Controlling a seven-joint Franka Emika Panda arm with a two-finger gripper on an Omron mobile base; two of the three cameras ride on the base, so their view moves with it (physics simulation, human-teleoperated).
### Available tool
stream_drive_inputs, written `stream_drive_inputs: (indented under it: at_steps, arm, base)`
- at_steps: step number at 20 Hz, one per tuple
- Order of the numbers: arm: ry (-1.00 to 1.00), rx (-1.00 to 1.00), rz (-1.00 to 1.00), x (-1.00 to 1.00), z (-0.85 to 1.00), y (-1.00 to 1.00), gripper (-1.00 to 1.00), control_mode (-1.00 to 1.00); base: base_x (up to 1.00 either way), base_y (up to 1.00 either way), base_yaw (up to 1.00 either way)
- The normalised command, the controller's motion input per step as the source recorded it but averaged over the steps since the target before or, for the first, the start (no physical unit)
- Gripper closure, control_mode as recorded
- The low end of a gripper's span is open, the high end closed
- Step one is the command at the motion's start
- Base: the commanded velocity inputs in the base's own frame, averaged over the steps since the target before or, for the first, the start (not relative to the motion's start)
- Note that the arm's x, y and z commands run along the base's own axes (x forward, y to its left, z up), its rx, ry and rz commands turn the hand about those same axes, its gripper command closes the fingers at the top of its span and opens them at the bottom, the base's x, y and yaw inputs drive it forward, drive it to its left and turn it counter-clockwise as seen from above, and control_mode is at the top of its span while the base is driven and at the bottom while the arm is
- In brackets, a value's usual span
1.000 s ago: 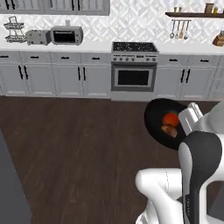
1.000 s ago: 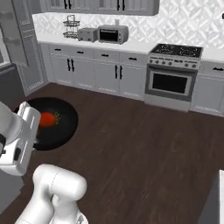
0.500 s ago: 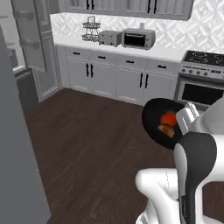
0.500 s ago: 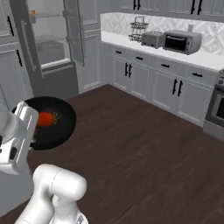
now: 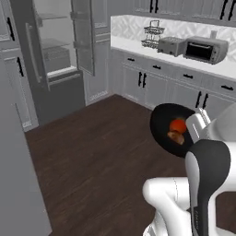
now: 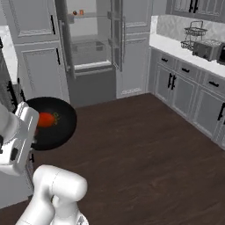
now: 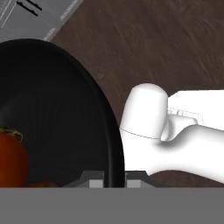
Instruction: Pick the chicken drumstick and tomato from their plates and place them in the bowl. Then put the bowl in the fridge.
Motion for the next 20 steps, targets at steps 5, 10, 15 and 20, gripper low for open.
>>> stream_drive_inputs:
  at_steps: [5,10,15,20]
  arm:
    - [0.00,0.00,0.00,0.00,0.00,0.00,1.00,1.00]
    - [0.00,0.00,0.00,0.00,0.00,0.00,1.00,1.00]
    - [0.00,0.00,0.00,0.00,0.00,0.00,1.00,1.00]
    - [0.00,0.00,0.00,0.00,0.00,0.00,1.00,1.00]
  base:
    - [0.99,-0.89,0.57]
    - [0.85,-0.97,0.52]
    - [0.72,-1.00,0.41]
    - [0.96,-0.94,0.52]
